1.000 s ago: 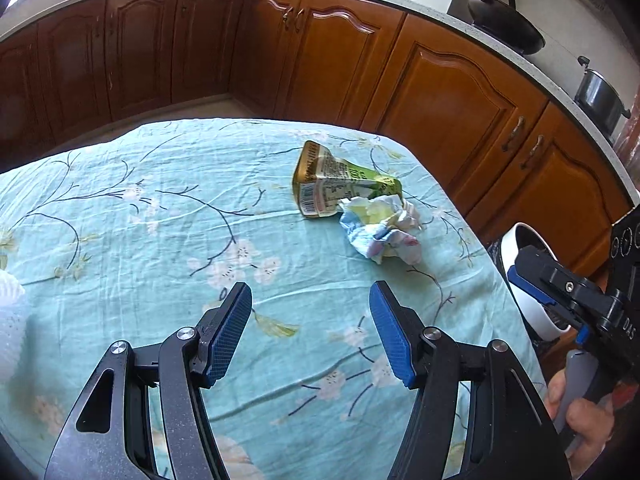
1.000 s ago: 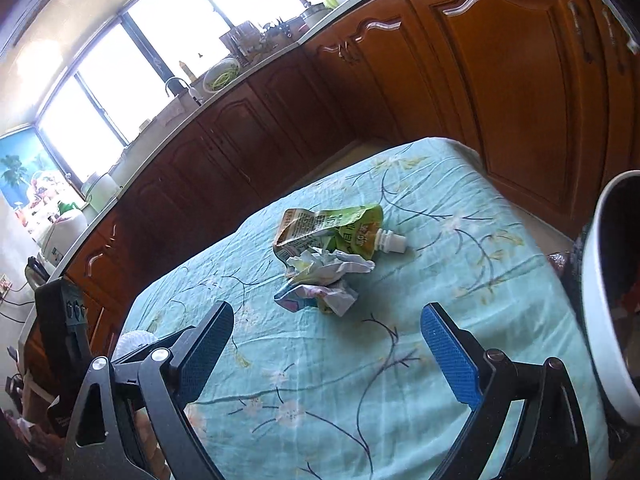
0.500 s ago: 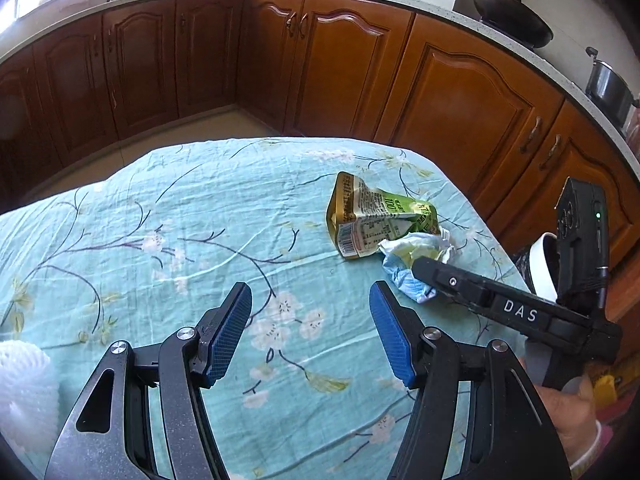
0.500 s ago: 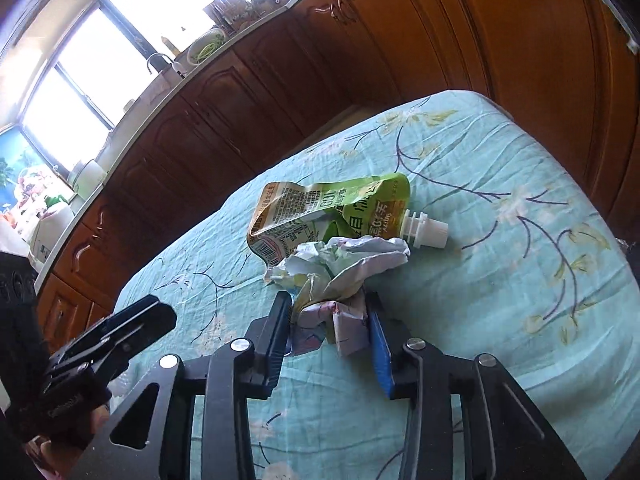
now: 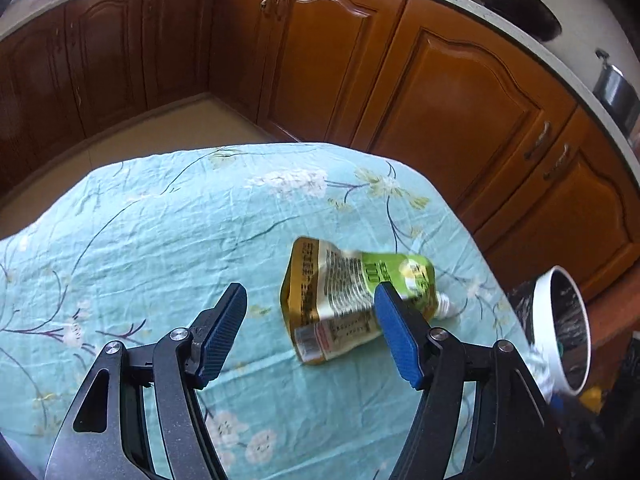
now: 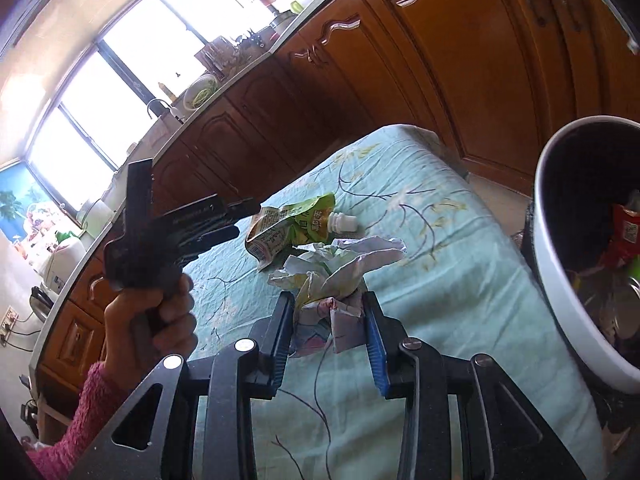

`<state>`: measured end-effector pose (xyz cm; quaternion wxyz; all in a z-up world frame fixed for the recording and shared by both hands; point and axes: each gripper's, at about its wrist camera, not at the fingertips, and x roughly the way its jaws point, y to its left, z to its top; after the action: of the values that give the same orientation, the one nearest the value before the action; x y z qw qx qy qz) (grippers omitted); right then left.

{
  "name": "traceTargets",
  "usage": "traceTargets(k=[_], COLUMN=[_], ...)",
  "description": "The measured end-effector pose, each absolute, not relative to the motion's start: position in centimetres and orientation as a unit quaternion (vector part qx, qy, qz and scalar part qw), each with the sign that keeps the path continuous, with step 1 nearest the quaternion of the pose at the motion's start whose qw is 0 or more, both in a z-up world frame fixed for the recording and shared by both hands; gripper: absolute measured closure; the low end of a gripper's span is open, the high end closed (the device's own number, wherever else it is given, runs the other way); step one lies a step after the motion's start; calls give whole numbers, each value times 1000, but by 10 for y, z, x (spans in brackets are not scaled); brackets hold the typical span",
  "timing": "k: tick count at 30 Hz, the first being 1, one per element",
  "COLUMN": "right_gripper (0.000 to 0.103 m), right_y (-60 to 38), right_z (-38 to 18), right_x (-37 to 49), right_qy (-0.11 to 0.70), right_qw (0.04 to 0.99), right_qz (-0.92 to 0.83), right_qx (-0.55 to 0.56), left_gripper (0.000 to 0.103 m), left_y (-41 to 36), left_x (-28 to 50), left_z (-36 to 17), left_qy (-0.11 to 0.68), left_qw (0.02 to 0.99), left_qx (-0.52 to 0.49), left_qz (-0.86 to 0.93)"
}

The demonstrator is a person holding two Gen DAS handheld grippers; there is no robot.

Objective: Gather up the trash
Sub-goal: 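Grasp crumpled tissue with right tool while left tool grasps green juice pouch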

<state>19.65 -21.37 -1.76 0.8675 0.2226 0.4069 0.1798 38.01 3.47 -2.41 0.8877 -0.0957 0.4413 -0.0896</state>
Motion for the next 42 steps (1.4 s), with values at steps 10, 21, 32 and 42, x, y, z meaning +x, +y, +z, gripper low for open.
traceTargets(k=[10, 21, 32, 42], right_gripper=[69, 68, 68, 68], right_y=[-241, -253, -264, -270], right_z=[-8, -11, -8, -9], right_x=[178, 155, 133, 125], right_qy=[390, 387, 381, 382], right_qw=[872, 873, 877, 878], right_qz=[167, 165, 151, 138], right_qx=[243, 246, 249, 251], left_gripper=[65, 67, 46, 74], left_y=[19, 14, -8, -58], left_x=[394, 250, 182, 198], left_z=[-54, -40, -2, -31], left_qy=[471, 492, 412, 429], left_qw=[867, 853, 894, 846], left_qx=[-118, -137, 66, 192], left_qz=[-110, -109, -165, -250])
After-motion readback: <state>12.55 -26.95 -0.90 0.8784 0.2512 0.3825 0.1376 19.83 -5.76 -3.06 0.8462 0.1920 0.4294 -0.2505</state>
